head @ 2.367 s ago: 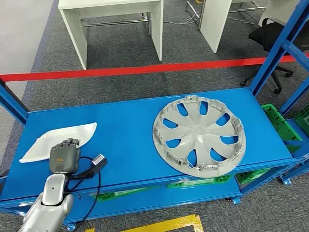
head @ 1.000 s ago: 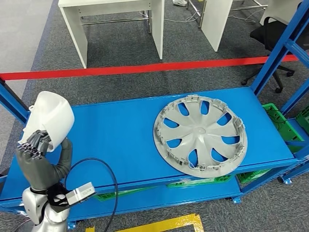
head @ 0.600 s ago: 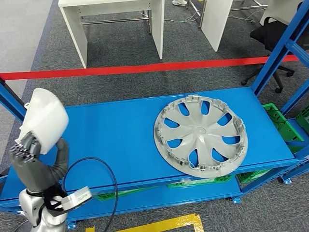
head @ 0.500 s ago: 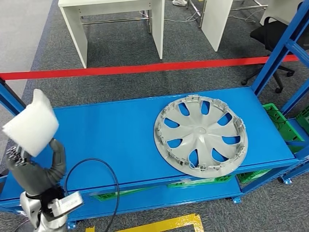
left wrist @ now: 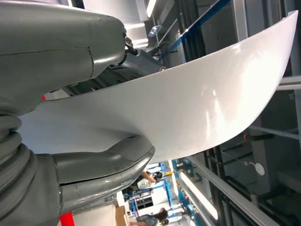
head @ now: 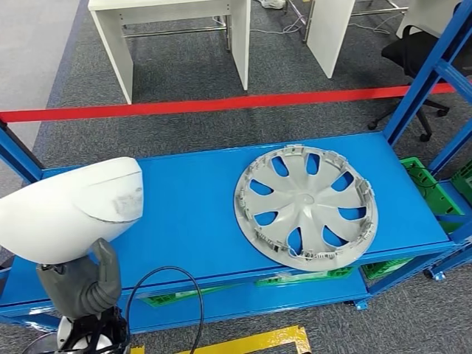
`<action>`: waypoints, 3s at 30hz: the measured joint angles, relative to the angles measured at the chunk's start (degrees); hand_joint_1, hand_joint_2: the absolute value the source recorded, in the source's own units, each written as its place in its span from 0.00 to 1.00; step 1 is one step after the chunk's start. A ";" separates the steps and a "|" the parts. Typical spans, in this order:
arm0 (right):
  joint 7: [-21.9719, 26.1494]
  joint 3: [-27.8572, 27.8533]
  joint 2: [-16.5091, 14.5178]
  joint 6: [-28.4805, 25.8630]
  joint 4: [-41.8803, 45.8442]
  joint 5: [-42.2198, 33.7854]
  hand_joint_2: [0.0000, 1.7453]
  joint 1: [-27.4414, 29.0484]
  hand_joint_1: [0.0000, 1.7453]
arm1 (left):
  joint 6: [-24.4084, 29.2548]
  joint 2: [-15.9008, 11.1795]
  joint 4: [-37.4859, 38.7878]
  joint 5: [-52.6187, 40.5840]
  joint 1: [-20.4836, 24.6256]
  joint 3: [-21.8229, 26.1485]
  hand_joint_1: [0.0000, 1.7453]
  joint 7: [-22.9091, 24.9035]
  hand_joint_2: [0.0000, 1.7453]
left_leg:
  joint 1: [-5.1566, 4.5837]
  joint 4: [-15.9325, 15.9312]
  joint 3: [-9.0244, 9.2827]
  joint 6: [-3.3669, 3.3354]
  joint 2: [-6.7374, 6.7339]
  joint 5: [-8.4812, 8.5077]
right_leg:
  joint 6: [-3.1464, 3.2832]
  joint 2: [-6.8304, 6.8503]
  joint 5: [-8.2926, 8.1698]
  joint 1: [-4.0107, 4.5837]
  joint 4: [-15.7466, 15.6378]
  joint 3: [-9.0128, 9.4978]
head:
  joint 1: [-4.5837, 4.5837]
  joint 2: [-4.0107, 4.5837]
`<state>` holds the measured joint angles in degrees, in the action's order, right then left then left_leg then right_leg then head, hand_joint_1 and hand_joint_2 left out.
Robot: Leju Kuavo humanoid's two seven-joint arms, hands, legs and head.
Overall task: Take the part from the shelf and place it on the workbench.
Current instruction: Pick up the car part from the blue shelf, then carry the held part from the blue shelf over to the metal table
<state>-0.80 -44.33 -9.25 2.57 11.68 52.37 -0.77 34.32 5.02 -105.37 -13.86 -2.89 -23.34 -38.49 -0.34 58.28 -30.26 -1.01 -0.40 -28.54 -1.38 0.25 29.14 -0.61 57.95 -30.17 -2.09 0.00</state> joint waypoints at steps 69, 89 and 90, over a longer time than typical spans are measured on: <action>6.27 2.10 -0.31 -14.16 -0.09 8.96 0.00 0.17 0.00 | -19.45 -3.43 0.04 13.09 -6.17 -2.97 1.00 2.40 1.00 | 0.10 1.45 -2.44 0.54 0.31 0.58 | 0.60 -0.27 -1.68 -0.23 0.89 -2.71 | -0.29 0.00; 6.44 1.99 -0.55 -14.21 -0.09 9.47 0.00 -0.04 0.00 | -19.88 -3.23 0.04 13.99 -6.06 -2.95 1.00 2.45 1.00 | -0.02 -1.54 -1.13 -1.92 -0.08 2.25 | -1.90 -0.14 5.70 -0.62 13.88 -9.67 | -0.31 0.00; 6.49 1.99 -0.55 -14.24 -0.09 9.55 0.00 -0.04 0.00 | -19.89 -3.22 0.04 14.04 -6.07 -2.95 1.00 2.45 1.00 | -0.06 -1.50 -1.96 -1.86 -0.11 2.84 | -2.00 -0.14 5.77 -0.62 15.58 -9.35 | -0.30 0.00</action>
<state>5.68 -42.34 -9.79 -11.67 11.58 61.92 -0.81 14.43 1.80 -105.33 0.18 -8.97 -26.29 -36.04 -0.40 56.79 -32.22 -2.88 -0.51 -25.69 -3.37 0.11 34.91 -1.22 73.53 -39.52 -2.39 0.00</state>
